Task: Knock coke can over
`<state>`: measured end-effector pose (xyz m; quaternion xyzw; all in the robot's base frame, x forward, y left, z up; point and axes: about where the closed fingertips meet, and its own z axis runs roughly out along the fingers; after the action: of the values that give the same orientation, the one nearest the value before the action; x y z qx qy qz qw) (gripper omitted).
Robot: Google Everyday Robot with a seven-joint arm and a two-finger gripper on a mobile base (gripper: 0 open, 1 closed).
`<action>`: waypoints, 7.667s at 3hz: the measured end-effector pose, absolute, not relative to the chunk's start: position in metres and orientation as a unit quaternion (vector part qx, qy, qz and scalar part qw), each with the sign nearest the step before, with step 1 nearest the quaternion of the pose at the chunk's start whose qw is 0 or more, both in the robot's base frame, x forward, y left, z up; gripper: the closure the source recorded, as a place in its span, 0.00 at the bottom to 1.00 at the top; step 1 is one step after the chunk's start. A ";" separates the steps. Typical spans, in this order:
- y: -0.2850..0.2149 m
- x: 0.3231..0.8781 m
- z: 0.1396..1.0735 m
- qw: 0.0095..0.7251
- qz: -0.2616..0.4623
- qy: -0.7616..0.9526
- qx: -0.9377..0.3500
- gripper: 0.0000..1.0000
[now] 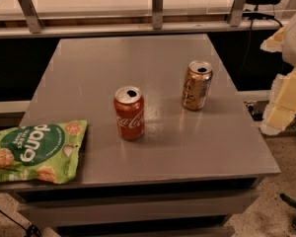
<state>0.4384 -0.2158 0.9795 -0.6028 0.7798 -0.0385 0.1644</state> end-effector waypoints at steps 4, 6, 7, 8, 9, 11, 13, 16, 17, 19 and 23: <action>-0.142 0.442 0.938 0.302 0.128 0.733 -0.597 0.00; -0.076 0.415 0.946 0.351 0.270 0.674 -0.591 0.00; -0.044 0.404 0.943 0.359 0.288 0.651 -0.604 0.00; -0.044 0.404 0.943 0.359 0.288 0.651 -0.604 0.00; -0.039 0.424 0.944 0.406 0.271 0.630 -0.604 0.00; -0.022 0.488 0.930 0.521 0.243 0.571 -0.586 0.00; 0.010 0.505 0.904 0.527 0.309 0.544 -0.576 0.00; 0.024 0.478 0.878 0.518 0.357 0.554 -0.545 0.00; 0.021 0.482 0.869 0.527 0.344 0.557 -0.542 0.00; 0.022 0.487 0.861 0.537 0.346 0.554 -0.534 0.00; 0.069 0.473 0.884 0.491 0.361 0.540 -0.580 0.41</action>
Offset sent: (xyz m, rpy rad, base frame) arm 0.0102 0.0385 -0.0274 0.2651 -0.1226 0.0476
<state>0.4728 0.0695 0.8845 -0.5800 0.5400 0.3612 0.4915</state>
